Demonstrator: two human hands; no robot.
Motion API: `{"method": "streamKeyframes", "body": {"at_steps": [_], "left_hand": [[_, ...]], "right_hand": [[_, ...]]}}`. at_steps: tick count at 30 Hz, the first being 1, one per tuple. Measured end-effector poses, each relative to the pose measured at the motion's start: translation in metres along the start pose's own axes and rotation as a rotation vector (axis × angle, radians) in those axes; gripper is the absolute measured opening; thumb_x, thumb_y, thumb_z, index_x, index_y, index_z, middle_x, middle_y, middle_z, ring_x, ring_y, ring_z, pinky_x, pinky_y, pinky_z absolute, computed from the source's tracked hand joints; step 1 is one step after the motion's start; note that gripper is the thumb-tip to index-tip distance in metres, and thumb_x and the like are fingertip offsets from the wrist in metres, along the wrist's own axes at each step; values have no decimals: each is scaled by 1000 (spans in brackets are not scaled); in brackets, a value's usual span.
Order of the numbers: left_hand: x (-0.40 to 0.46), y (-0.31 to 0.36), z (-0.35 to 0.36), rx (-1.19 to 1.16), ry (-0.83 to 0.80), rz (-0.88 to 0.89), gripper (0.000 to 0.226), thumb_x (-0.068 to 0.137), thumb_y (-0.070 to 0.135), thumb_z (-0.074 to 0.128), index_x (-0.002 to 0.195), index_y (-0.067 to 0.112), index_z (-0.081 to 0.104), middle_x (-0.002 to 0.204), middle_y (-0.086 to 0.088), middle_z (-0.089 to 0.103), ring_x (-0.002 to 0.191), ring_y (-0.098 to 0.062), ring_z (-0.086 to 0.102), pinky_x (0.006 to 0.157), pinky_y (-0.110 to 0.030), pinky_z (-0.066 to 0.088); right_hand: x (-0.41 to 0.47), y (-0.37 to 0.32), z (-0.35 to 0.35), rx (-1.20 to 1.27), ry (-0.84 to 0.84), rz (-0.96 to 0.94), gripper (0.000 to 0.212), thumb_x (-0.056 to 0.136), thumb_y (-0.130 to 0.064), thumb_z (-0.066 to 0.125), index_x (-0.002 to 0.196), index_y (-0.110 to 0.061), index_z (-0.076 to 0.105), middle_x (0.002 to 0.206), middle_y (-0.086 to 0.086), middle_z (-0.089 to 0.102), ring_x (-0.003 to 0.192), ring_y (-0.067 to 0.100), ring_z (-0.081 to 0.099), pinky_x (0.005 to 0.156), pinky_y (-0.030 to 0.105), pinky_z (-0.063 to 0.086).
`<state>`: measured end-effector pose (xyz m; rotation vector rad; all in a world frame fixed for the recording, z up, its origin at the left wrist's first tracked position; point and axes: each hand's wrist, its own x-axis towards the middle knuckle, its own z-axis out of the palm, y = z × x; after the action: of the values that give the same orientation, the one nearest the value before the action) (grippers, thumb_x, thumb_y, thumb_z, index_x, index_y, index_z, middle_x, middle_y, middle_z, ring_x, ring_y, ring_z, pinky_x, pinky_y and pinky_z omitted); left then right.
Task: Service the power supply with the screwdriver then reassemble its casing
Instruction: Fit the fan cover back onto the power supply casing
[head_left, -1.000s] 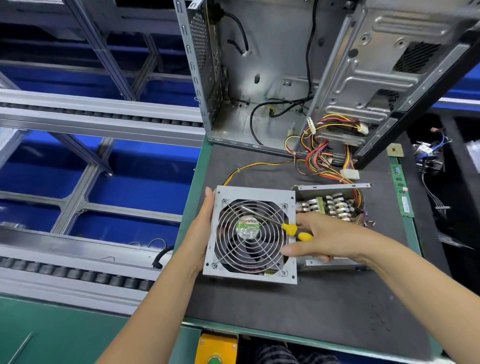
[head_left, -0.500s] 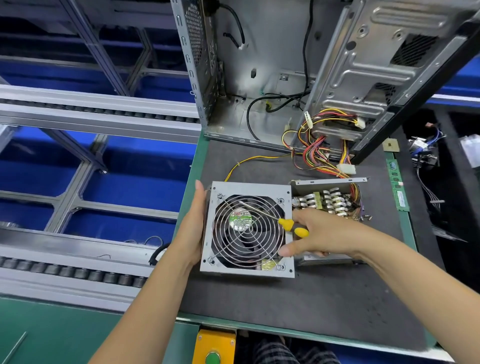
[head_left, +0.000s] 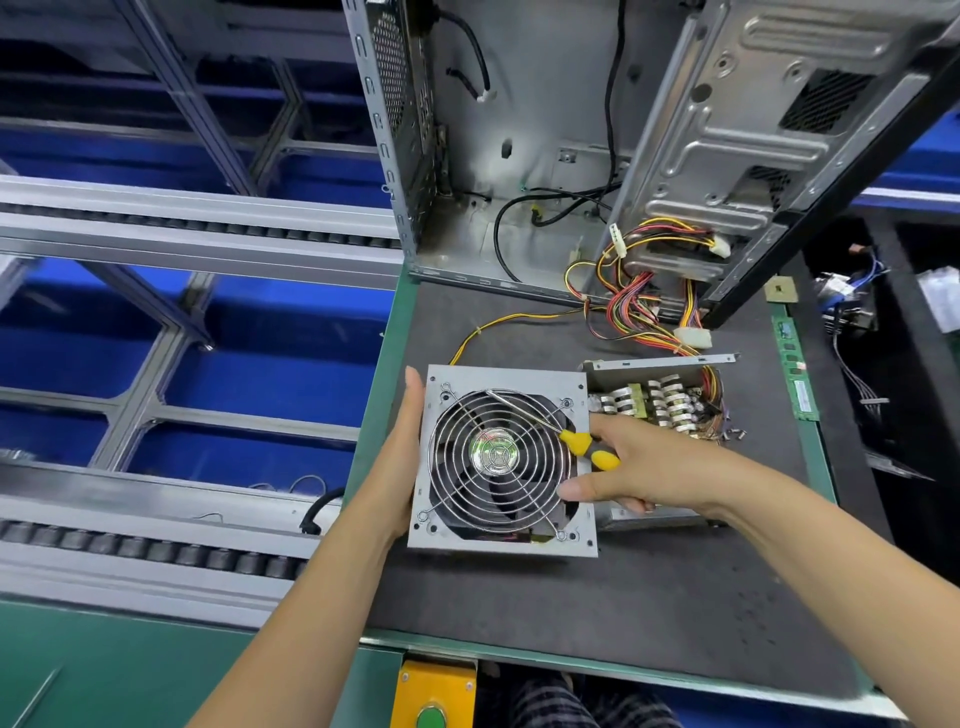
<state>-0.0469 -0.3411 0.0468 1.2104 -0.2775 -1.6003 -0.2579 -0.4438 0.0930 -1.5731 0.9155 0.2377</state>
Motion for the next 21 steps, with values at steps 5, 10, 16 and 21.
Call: {"method": "streamKeyframes", "body": {"at_steps": [5,10,16,21], "left_hand": [[-2,-7,-1,8,38,41,73,74,84,39,119,35,69,124,-3,68,115,-23,64,83,-34,58],[-6,-13,-6,-31,15,-13,66,75,79,50,119,33,69,129,-5,65,118,-24,62,89,-37,55],[-13,-10,-14,22,68,-127,54,75,71,56,104,29,76,115,-7,72,104,-24,70,74,-36,59],[-15,3,-16,73,3,-153,48,87,57,51,110,23,74,120,-9,70,110,-23,67,82,-34,57]], "right_hand": [[1,-1,0,-22,9,6,43,79,-32,74,77,-15,36,42,-17,36,39,9,40,43,23,33],[3,-1,1,23,5,22,34,82,-28,73,82,-15,40,43,-13,43,39,6,42,39,19,32],[2,-1,0,77,11,44,42,81,-30,74,107,-8,48,56,3,59,42,11,42,39,21,29],[3,2,0,61,43,22,34,79,-28,75,91,-8,50,62,-3,46,52,8,50,40,20,34]]}}
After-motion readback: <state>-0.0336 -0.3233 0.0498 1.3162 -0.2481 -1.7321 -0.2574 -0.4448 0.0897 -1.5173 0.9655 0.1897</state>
